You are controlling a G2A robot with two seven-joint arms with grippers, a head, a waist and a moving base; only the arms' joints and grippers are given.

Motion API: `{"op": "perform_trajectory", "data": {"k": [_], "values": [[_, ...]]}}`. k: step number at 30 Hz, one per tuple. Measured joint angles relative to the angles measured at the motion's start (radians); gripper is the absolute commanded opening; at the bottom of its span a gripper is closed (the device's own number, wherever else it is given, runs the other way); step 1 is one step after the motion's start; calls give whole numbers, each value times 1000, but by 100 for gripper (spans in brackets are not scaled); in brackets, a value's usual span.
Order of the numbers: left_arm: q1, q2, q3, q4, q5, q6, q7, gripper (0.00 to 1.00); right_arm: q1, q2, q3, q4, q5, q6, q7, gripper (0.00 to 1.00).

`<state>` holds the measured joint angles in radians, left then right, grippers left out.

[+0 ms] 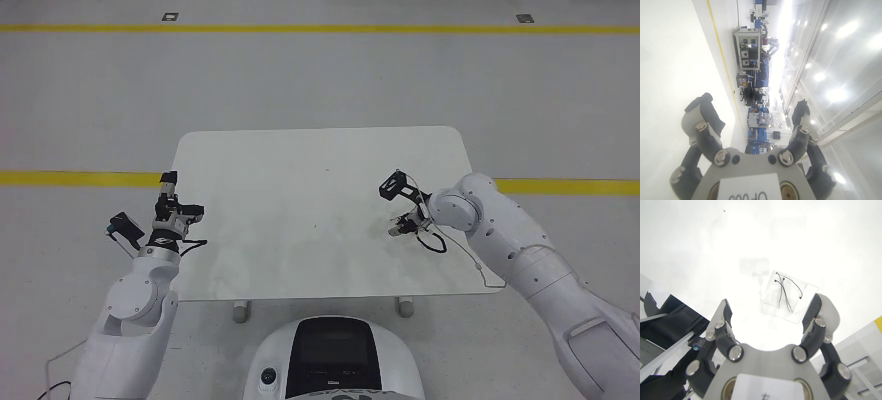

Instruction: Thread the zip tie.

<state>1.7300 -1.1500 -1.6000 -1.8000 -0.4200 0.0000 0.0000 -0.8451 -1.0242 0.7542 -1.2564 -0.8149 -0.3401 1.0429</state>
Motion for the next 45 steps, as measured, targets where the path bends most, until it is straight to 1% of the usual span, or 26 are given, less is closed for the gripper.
{"op": "perform_trajectory", "data": {"k": [5,9,14,15,16,20,22,23,26,27,29,35,45], "values": [[0,0,0,0,0,0,0,100,0,0,0,0,-1,0,-1,100],[0,0,0,0,0,0,0,100,-16,9,23,-11,-16,0,-19,100],[0,0,0,0,0,0,0,100,-27,20,52,-28,-27,0,29,100],[0,0,0,0,0,0,0,100,-28,22,56,-30,-26,0,37,70],[0,0,0,0,0,0,0,100,-29,24,61,-32,-24,0,45,45],[0,0,0,0,0,0,0,100,-33,28,76,-35,-15,0,57,27],[0,0,0,0,0,0,0,100,-36,29,79,-34,-15,0,61,22],[0,0,0,0,0,0,0,100,-36,29,79,-33,-15,0,62,18],[0,0,0,0,0,0,0,100,-35,28,73,-26,-14,0,59,17],[0,0,0,0,0,0,0,100,-34,26,70,-23,-12,0,56,14],[0,0,0,0,0,0,0,100,-31,23,62,-12,-10,0,44,11],[0,0,0,0,0,0,0,100,-8,6,24,40,-11,0,21,4],[0,0,0,0,0,0,0,100,45,-29,-47,150,28,0,1,0]]}}
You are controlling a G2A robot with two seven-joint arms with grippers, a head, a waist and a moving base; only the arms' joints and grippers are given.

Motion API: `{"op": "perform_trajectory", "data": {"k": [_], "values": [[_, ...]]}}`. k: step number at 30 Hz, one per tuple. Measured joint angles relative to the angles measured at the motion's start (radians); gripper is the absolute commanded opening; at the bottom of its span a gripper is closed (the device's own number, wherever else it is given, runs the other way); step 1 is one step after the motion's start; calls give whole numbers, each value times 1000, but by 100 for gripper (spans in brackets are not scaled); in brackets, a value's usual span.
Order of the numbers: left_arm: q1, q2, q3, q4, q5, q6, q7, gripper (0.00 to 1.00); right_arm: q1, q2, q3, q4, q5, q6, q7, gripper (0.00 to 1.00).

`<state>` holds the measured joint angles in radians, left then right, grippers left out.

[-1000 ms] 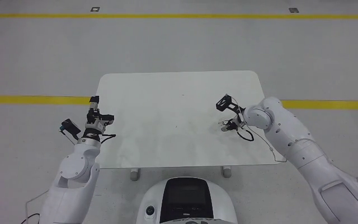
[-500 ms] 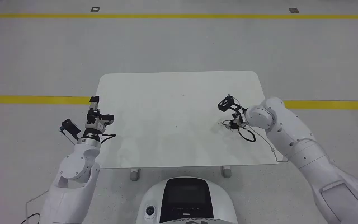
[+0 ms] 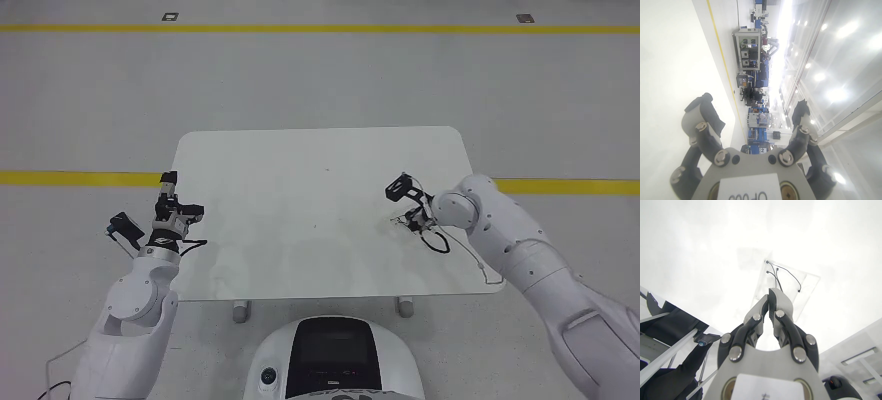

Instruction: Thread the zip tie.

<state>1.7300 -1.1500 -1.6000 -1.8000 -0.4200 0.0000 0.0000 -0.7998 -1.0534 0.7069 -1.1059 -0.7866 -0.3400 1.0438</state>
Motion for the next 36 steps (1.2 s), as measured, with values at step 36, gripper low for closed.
{"op": "perform_trajectory", "data": {"k": [36], "values": [[0,0,0,0,0,0,0,100,137,-98,-227,289,93,0,-104,15]]}}
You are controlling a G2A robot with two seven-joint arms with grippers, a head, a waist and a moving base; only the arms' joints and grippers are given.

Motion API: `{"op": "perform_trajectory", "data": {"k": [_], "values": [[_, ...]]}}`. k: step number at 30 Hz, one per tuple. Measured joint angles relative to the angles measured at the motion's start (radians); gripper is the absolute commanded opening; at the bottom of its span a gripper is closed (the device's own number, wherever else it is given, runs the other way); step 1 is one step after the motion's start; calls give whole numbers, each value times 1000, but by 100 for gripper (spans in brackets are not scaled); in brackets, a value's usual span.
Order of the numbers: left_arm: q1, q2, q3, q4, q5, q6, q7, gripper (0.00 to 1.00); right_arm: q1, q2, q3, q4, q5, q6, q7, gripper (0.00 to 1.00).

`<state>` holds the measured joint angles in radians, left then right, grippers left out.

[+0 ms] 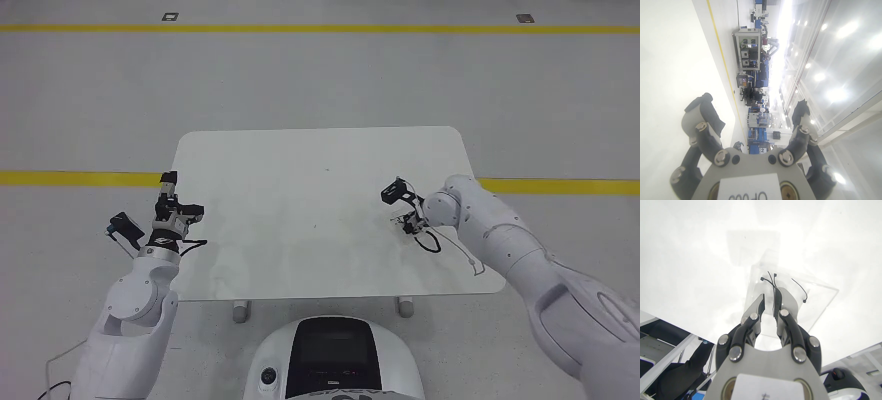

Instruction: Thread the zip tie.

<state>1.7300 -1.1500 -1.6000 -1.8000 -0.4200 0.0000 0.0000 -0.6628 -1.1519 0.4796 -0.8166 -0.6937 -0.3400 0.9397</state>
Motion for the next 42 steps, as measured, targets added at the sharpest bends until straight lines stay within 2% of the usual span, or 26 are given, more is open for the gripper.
{"op": "perform_trajectory", "data": {"k": [15,22,30,36,42], "values": [[0,0,0,0,0,0,0,100,19,-23,-26,44,-16,0,-21,17],[0,0,0,0,0,0,0,100,25,-35,-34,66,-14,0,-20,1],[0,0,0,0,0,0,0,100,35,-45,-41,87,-12,0,-24,0],[0,0,0,0,0,0,0,100,36,-35,-33,63,-15,0,-35,0],[0,0,0,0,0,0,0,100,22,3,-5,-7,-13,0,-39,0]]}}
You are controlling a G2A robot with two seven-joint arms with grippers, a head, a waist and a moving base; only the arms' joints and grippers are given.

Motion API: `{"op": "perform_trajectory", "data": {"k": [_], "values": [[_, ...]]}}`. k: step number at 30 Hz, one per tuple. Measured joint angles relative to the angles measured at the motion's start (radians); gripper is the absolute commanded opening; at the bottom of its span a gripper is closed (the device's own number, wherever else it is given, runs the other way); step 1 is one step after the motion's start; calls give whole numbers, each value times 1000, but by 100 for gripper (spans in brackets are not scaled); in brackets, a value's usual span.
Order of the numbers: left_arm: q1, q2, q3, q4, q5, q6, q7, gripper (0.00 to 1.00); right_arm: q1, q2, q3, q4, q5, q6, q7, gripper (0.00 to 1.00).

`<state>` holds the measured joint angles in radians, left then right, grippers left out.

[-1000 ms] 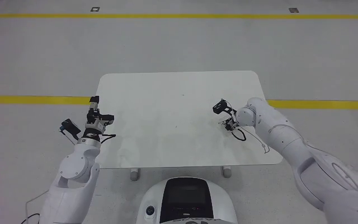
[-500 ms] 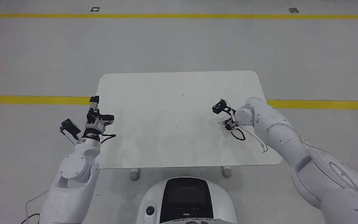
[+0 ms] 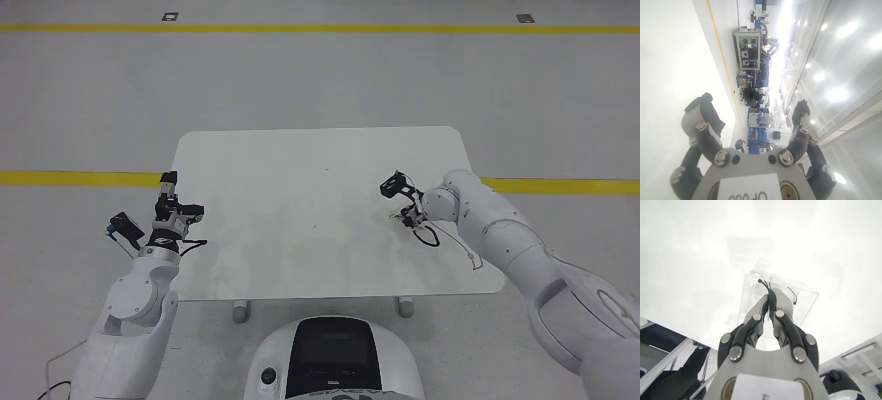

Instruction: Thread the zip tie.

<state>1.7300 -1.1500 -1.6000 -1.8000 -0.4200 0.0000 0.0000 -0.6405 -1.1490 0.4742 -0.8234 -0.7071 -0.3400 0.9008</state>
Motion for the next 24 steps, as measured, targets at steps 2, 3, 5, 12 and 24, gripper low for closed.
{"op": "perform_trajectory", "data": {"k": [2,3,5,12,24], "values": [[0,0,0,0,0,0,0,100,-9,17,14,-28,-2,0,1,0],[0,0,0,0,0,0,0,100,-13,25,21,-39,-4,0,2,0],[0,0,0,0,0,0,0,100,-24,42,38,-68,-10,0,5,0],[0,0,0,0,0,0,0,100,-74,100,107,-174,-4,0,27,0],[0,0,0,0,0,0,0,100,-150,189,203,-285,172,0,69,0]]}}
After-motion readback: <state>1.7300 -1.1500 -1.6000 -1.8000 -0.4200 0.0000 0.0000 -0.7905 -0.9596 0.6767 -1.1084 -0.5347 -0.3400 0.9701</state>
